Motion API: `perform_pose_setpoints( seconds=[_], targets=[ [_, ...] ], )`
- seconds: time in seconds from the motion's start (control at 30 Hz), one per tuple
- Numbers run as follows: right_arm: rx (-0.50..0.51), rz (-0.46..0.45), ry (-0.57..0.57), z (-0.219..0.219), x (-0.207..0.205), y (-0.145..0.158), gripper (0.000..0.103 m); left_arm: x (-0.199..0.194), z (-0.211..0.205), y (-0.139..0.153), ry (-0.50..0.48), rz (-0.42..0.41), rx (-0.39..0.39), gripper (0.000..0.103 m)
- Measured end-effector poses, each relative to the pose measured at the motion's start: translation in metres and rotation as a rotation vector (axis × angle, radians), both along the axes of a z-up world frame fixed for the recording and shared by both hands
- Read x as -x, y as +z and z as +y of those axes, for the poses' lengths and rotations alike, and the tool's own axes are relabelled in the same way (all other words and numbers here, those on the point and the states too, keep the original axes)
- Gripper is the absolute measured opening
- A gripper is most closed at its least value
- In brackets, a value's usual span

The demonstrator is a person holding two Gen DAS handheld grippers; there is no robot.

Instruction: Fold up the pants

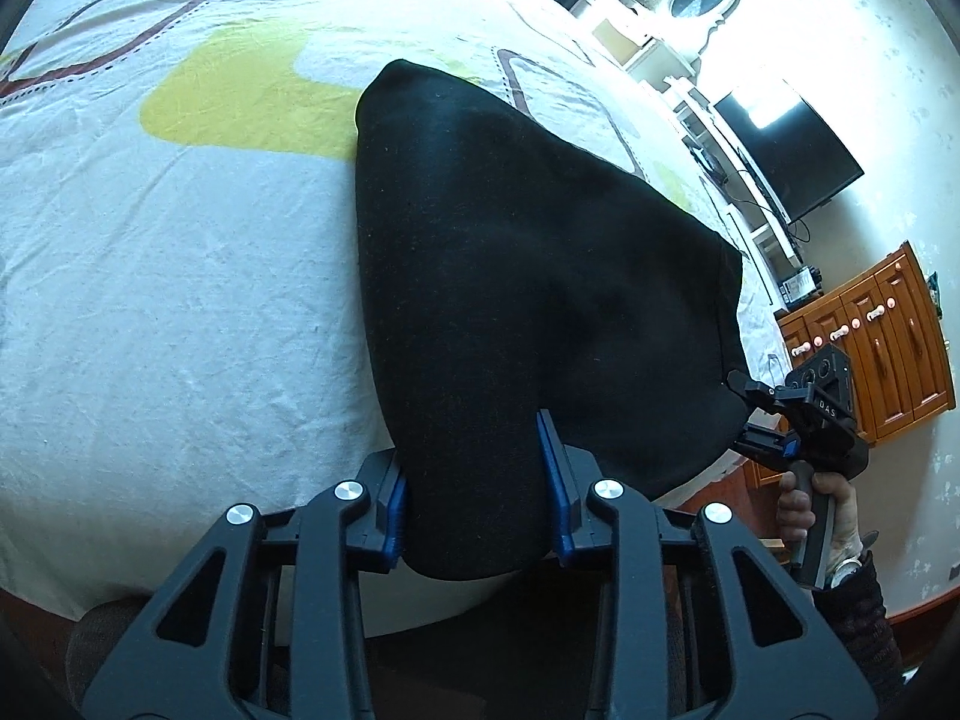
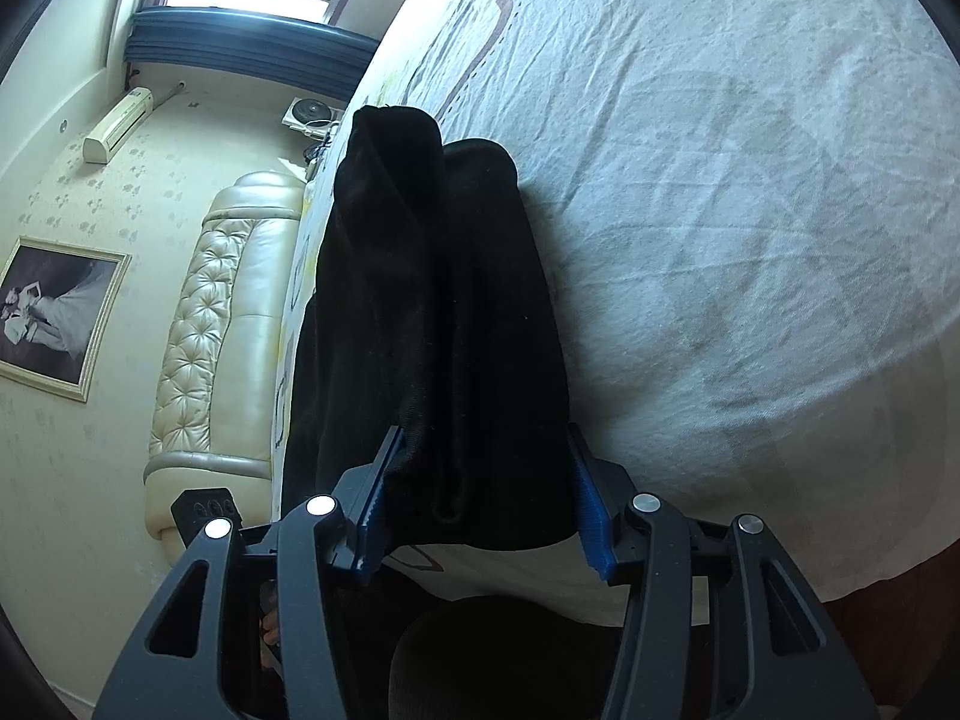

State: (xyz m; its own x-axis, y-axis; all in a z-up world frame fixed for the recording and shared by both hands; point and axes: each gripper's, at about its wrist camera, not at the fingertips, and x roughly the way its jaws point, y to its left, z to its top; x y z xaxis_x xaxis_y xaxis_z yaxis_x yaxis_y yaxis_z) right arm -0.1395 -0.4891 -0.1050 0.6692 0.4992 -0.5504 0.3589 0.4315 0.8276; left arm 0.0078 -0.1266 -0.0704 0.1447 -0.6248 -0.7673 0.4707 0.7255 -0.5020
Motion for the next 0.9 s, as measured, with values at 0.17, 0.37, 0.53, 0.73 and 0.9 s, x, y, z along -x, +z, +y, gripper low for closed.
perform_pose_setpoints(
  seconds=[0.17,0.37,0.53,0.73,0.9],
  targets=[
    [0.000,-0.003,0.021,0.006,-0.006,0.000,0.051,-0.003,0.010,0.001,0.038,-0.007,-0.016,0.033],
    [-0.010,-0.012,0.077,0.022,-0.023,-0.001,0.051,-0.005,0.032,0.005,0.079,0.000,-0.036,0.033],
    [0.016,-0.010,0.111,0.031,-0.032,0.000,0.055,-0.008,0.049,0.002,0.069,0.035,0.006,0.037],
    [0.063,-0.021,0.114,0.021,-0.029,0.013,0.071,-0.011,0.076,0.008,0.089,0.090,0.100,0.056],
    [0.073,-0.068,0.076,0.002,-0.038,0.022,0.076,-0.027,0.097,0.027,0.088,-0.027,0.151,0.071]
  ],
)
